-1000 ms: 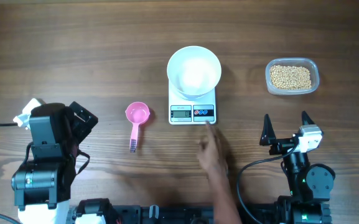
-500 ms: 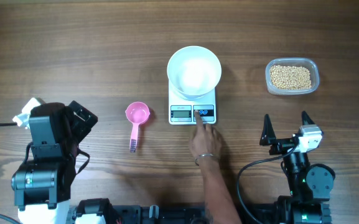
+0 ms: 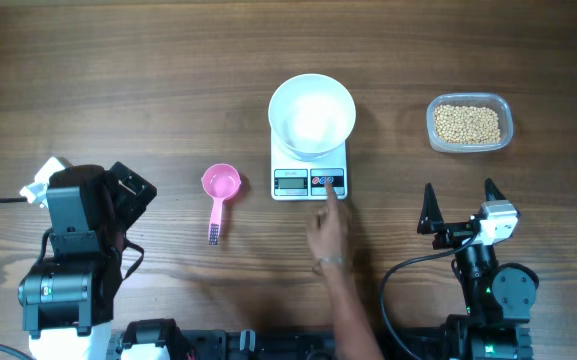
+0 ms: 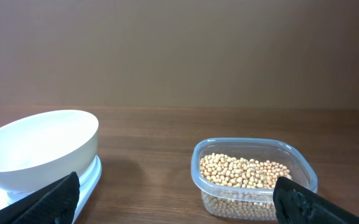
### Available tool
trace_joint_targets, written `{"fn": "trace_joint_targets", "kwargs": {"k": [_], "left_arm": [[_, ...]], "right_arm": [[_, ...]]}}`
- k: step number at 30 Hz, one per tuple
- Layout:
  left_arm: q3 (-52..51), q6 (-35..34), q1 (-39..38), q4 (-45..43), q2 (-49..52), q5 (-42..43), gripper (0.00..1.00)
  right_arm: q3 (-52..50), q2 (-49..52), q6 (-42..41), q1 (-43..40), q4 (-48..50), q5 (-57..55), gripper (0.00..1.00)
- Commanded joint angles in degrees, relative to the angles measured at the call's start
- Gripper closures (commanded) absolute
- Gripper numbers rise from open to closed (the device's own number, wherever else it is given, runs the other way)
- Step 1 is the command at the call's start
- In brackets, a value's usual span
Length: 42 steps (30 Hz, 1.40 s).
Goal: Scoop item into bowl and weigh 150g on scale
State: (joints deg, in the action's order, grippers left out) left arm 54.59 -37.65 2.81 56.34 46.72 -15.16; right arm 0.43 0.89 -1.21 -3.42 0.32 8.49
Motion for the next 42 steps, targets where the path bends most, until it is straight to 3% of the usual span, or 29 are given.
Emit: {"fn": "trace_joint_targets", "kwargs": {"k": [1,21,33,42], "left_arm": [[0.22,-0.76,0.37,-0.37,-0.04,-0.96,0.00],[0.22,-0.76,0.37,-0.46,-0.07,1.57,0.00],[0.22,-0.63,0.37,-4.22,-0.07,21.18,0.00],[0.20,-0.15,0.37,2.12,1.42,14.60,0.00]], "right_arm": [[-0.13,-0.46,-0.31,0.35,0.26,-0.63,0.00],[-0.13,-0.46,-0.33,0.35,0.26,-0.63,0.00],[-0.13,-0.46,-0.33,0.35,0.26,-0.63,0.00],[-0.13,-0.46,-0.33,0.35,0.26,-0.63,0.00]]}}
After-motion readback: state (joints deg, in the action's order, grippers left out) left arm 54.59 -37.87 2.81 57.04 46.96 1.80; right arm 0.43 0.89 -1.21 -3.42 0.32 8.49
